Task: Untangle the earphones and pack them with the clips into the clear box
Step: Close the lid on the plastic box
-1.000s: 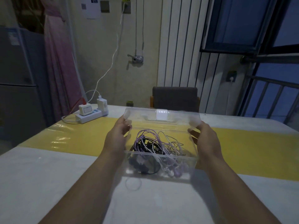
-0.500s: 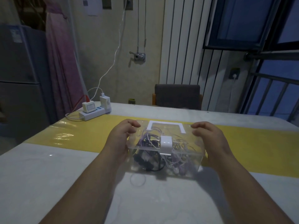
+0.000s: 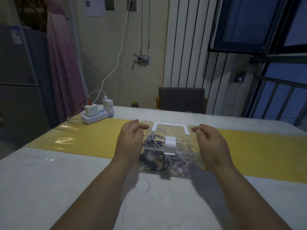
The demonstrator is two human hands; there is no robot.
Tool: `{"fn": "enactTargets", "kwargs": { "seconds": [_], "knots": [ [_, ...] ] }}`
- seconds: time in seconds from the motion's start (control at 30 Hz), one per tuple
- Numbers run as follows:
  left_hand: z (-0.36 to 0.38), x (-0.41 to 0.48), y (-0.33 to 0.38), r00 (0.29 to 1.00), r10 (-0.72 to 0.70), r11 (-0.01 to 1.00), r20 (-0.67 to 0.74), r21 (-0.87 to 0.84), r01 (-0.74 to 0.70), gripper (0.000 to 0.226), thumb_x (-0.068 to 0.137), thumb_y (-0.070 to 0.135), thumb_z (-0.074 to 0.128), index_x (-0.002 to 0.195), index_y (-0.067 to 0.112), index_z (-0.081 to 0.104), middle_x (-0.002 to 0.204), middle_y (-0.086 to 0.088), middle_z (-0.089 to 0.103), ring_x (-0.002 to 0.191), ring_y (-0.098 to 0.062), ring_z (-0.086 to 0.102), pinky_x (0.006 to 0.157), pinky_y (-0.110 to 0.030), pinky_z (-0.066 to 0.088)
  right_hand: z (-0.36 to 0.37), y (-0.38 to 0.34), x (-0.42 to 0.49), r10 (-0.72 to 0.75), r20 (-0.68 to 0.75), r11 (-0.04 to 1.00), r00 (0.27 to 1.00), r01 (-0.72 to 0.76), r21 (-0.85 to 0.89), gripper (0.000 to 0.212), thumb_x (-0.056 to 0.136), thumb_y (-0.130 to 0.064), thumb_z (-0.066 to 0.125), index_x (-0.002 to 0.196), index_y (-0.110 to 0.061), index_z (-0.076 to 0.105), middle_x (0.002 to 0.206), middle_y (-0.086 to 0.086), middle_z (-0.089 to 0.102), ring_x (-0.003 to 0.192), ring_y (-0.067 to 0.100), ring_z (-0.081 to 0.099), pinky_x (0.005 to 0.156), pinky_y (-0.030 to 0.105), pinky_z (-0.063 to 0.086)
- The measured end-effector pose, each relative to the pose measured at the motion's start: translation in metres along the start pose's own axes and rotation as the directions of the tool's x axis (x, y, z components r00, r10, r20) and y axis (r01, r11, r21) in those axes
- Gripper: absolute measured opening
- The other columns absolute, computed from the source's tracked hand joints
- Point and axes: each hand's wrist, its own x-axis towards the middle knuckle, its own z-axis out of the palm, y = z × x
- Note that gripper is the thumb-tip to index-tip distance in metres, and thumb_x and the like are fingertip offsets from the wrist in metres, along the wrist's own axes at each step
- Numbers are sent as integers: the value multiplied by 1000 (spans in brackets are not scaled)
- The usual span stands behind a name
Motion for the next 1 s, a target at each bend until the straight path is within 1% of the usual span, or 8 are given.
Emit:
{"fn": "enactTargets", "kwargs": {
  "seconds": [0.03, 0.1, 0.2, 0.33, 0.47, 0.8, 0.9, 1.0],
  "knots": [
    [1, -3, 2, 997, 74, 994, -25, 88, -71, 29, 95, 11, 46, 88, 27, 69, 122, 11, 51, 117, -2, 45, 92, -10, 33, 0, -1, -1, -52, -7, 994, 999, 51, -100, 23, 96, -19, 51, 103, -19, 72, 123, 0, 60, 124, 19, 50, 100, 29, 35],
    [1, -6, 1, 987, 163, 967, -5, 198, -159, 17, 92, 30, 52, 95, 25, 68, 117, 13, 53, 111, -4, 49, 84, -15, 36, -1, -5, -5, -116, 36, 968, 993, 121, -218, 33, 93, -40, 49, 107, -21, 71, 130, -1, 60, 124, 20, 49, 101, 32, 34],
    [-3, -8, -2, 970, 211, 925, 120, 295, -238, 56, 70, 69, 54, 105, 26, 62, 115, 16, 54, 105, -5, 52, 80, -30, 47, -1, -6, -8, -181, 175, 925, 968, 228, -305, 63, 77, -71, 39, 113, -28, 69, 130, -7, 58, 121, 20, 47, 100, 31, 32],
    [-8, -6, 0, 961, 183, 911, 208, 332, -245, 72, 48, 69, 70, 110, 33, 59, 116, 22, 47, 108, -2, 50, 86, -34, 50, -4, -7, -7, -198, 253, 887, 947, 283, -364, 84, 62, -83, 39, 124, -30, 62, 133, -11, 52, 120, 19, 42, 100, 30, 32],
    [-8, -4, 1, 960, 176, 909, 218, 340, -243, 72, 48, 60, 83, 111, 35, 58, 117, 23, 45, 110, -4, 51, 89, -38, 50, -4, -7, -4, -195, 287, 865, 938, 303, -400, 97, 52, -86, 44, 131, -31, 56, 136, -14, 48, 123, 16, 39, 99, 27, 31],
    [-6, -4, 5, 952, 210, 842, 223, 455, -292, 80, 49, 66, 82, 116, 30, 56, 120, 15, 48, 107, -6, 49, 83, -26, 44, -1, -13, -9, -175, 283, 861, 943, 286, -421, 83, 65, -67, 73, 136, -30, 51, 136, -13, 47, 123, 18, 38, 99, 29, 33],
    [-6, -5, 1, 951, 205, 851, 233, 437, -291, 79, 50, 68, 79, 116, 32, 56, 116, 21, 44, 105, -2, 47, 81, -26, 43, -3, -10, -9, -178, 293, 855, 939, 295, -427, 87, 60, -78, 61, 133, -31, 55, 134, -14, 49, 122, 18, 41, 99, 30, 35],
    [-6, -5, 0, 961, 192, 927, 197, 284, -244, 66, 60, 75, 61, 112, 35, 57, 117, 22, 45, 108, -2, 49, 83, -30, 47, -5, -5, -8, -178, 230, 929, 957, 241, -281, 76, 64, -82, 44, 116, -32, 66, 123, -15, 56, 116, 16, 47, 95, 32, 39]
  ]
}}
